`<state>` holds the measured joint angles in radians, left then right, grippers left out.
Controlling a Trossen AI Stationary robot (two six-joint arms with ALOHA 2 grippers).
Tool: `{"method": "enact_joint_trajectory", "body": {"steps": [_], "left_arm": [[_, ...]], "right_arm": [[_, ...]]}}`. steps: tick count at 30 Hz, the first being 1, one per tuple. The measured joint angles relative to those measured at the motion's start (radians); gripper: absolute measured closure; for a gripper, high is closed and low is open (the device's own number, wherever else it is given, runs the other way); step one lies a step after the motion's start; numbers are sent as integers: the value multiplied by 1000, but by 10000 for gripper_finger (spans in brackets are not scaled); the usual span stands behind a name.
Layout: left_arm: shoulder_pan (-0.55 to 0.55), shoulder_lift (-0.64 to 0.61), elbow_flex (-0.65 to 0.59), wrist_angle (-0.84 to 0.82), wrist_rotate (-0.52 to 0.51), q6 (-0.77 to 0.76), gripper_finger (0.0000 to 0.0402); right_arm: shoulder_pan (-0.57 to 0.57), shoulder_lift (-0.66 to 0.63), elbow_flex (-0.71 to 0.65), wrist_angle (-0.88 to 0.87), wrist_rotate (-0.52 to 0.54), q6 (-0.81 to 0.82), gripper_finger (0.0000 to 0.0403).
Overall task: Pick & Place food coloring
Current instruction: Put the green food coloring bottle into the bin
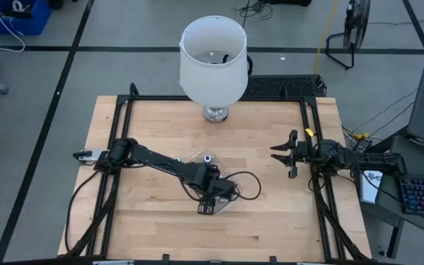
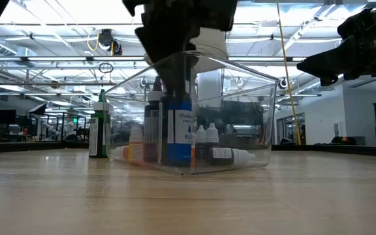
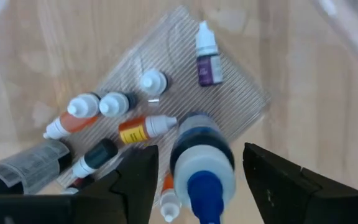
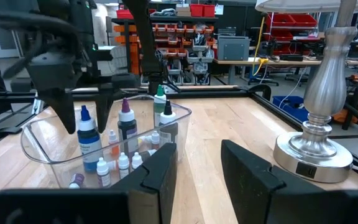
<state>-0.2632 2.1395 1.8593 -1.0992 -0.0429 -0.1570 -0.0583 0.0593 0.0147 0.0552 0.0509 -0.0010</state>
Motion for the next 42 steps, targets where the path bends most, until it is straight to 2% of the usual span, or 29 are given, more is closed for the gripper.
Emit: {"method": "enact_joint_trajectory", "body": {"steps": [5,8,12,14,18,23,27,31,35,42], "left_arm": [[1,0,88,-43,0,5,169],[1,0,179,-173,-30,-3,175],[-7,-50,243,-302,-239,-55,189],[-3,-110,231,-311,-287,-92,198],[9,-276,134,-321,-285,-180,215],[44,-477,-66,-317,-272,-325,228],[91,-587,-238,-282,-273,-456,221],[110,-618,-397,-244,-269,-474,188],[119,-612,-532,-180,-269,-423,149],[119,-607,-683,-28,-210,-340,113]], "right_arm": [[0,0,0,0,0,0,289],[0,0,0,0,0,0,289],[0,0,0,0,0,0,289],[0,0,0,0,0,0,289],[0,0,0,0,0,0,289],[0,0,0,1,0,0,289],[0,0,0,0,0,0,289],[0,0,0,0,0,0,289],[0,0,0,0,0,0,289],[0,0,0,0,0,0,289]]}}
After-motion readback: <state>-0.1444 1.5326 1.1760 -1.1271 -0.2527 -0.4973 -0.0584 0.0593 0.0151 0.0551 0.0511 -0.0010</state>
